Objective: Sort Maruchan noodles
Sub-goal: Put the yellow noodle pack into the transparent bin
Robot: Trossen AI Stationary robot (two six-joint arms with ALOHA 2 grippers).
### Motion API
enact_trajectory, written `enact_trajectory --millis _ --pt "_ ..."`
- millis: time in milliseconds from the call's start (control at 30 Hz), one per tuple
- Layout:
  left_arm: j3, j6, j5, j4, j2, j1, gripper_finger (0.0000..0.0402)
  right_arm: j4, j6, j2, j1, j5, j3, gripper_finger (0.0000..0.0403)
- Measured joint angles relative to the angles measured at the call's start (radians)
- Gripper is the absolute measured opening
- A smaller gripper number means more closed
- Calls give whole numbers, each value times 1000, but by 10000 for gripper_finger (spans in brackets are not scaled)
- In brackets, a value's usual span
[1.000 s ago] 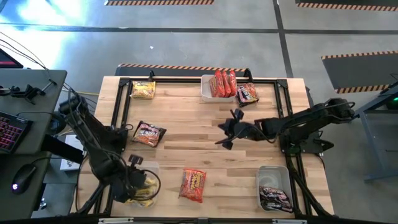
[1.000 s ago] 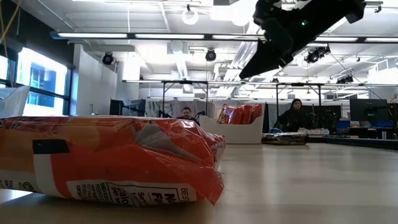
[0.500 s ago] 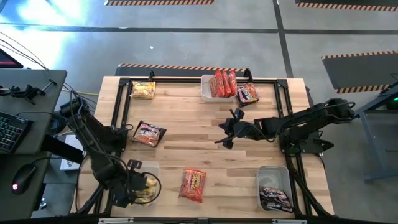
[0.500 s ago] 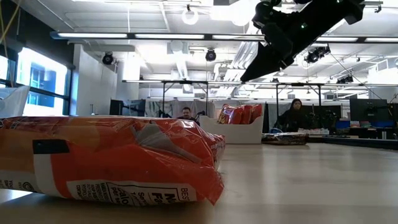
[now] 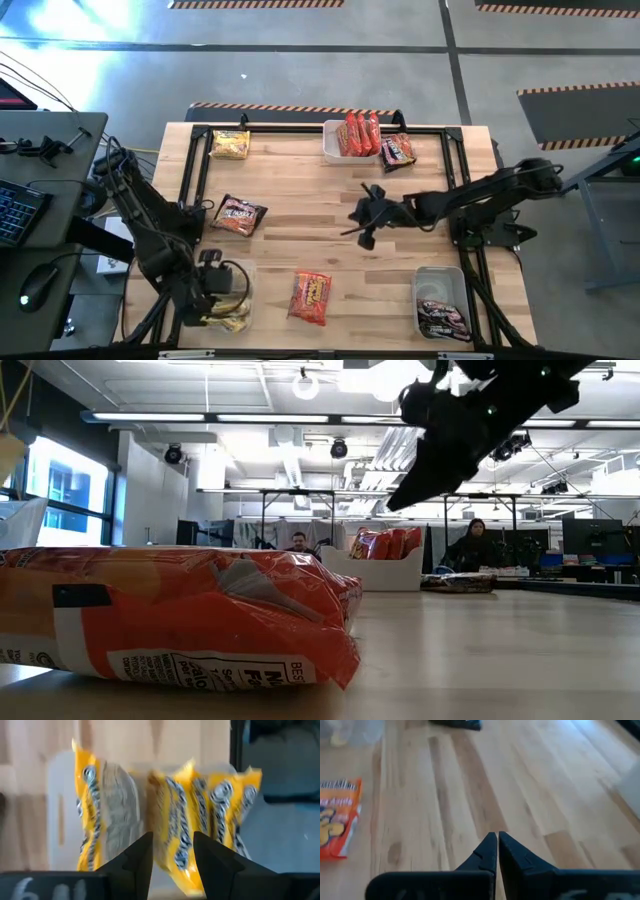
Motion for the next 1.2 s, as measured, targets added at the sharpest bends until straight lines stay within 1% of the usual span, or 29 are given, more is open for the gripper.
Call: enact_trajectory --millis 167,267,333,400,467,567,667,800,900,1033,1200 --pt "0 10 -62 -11 -2 33 128 85 -79 69 -7 -4 0 0" --pt "0 3 -181 -79 -23 78 114 119 -114 89 -13 -10 0 0" --pt "1 0 -207 -114 -26 130 103 117 -117 90 -15 -11 -1 0" --pt "0 0 -175 -142 -23 189 96 119 -117 90 -18 -11 -1 0" --pt "0 39 -104 -145 -19 245 97 119 -117 90 -18 -12 -1 0" --pt "0 117 -17 -132 -4 304 113 119 -118 90 -18 -13 -1 0" --pt "0 164 27 -125 7 345 140 119 -118 90 -18 -14 -1 0" --pt "0 232 58 -126 26 377 175 114 -118 90 -18 -14 -1 0" --pt "0 281 71 -126 53 390 188 114 -118 90 -18 -14 -1 0" --pt "0 335 93 -126 96 394 187 113 -118 90 -18 -15 -1 0" --pt "0 369 101 -127 156 394 168 113 -118 90 -18 -15 -1 0"
